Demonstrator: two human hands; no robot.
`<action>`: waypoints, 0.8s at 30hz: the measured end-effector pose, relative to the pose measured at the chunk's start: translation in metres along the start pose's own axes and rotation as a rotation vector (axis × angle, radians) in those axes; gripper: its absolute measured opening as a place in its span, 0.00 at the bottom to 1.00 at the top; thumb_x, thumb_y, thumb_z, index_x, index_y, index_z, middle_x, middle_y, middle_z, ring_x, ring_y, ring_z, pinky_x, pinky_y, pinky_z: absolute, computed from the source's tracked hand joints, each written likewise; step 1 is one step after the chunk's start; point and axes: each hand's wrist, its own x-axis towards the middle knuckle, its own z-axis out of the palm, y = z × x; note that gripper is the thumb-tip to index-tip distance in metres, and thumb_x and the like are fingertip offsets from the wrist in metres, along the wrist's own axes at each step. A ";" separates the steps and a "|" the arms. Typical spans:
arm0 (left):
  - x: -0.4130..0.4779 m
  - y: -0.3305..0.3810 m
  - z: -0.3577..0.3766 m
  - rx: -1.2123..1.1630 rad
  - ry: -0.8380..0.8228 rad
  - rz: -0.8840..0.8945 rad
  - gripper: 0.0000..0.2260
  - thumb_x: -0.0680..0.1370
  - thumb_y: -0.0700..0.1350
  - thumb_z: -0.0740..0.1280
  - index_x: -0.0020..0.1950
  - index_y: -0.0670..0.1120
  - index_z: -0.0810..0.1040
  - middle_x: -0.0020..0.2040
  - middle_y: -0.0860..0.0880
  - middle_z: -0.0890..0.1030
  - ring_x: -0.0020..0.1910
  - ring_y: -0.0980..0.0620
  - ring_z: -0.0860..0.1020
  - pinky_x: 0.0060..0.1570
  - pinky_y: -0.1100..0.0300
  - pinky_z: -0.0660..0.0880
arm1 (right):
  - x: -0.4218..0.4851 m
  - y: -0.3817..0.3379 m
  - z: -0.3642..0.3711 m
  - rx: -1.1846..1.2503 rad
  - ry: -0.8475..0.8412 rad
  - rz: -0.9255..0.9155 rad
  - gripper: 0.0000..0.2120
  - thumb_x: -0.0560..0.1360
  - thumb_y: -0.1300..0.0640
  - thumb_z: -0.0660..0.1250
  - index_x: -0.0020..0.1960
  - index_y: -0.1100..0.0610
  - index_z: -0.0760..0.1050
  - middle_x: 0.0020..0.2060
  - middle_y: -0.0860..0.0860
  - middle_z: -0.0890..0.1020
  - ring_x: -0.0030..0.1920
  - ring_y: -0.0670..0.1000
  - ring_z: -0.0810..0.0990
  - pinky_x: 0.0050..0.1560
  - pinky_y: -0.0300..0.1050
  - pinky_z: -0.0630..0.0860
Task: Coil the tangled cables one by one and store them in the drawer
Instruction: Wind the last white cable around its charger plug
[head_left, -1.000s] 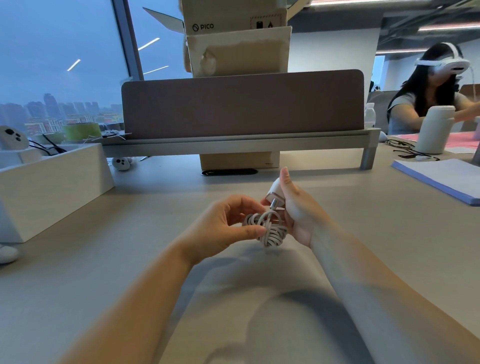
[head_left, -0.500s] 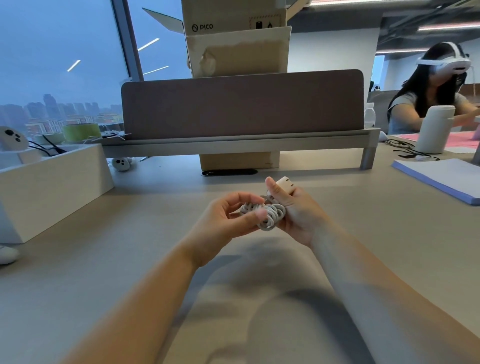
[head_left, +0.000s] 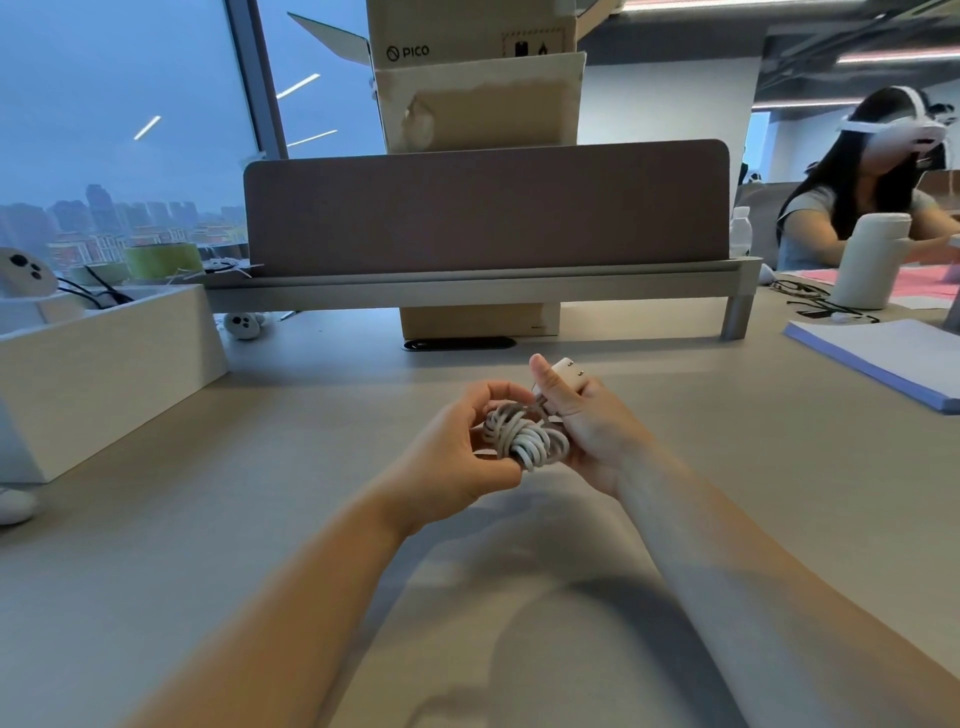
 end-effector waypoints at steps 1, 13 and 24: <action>0.000 -0.001 0.001 0.030 -0.011 0.013 0.26 0.69 0.27 0.68 0.60 0.51 0.73 0.51 0.50 0.79 0.48 0.56 0.81 0.49 0.62 0.79 | -0.001 0.000 0.000 -0.001 0.000 0.001 0.33 0.67 0.39 0.72 0.57 0.64 0.70 0.42 0.61 0.80 0.42 0.58 0.80 0.45 0.55 0.79; -0.003 0.002 0.004 0.095 -0.079 0.068 0.23 0.68 0.26 0.65 0.55 0.49 0.79 0.50 0.52 0.81 0.48 0.56 0.80 0.51 0.63 0.77 | 0.006 -0.002 -0.012 0.119 0.196 -0.023 0.17 0.73 0.48 0.71 0.48 0.60 0.71 0.30 0.52 0.75 0.25 0.44 0.76 0.26 0.35 0.75; -0.006 0.005 0.007 0.092 -0.171 0.011 0.20 0.69 0.28 0.67 0.54 0.48 0.78 0.46 0.53 0.80 0.43 0.61 0.79 0.44 0.68 0.75 | 0.008 -0.004 -0.016 0.140 0.283 -0.046 0.14 0.73 0.50 0.71 0.45 0.60 0.73 0.29 0.51 0.75 0.25 0.43 0.75 0.26 0.33 0.74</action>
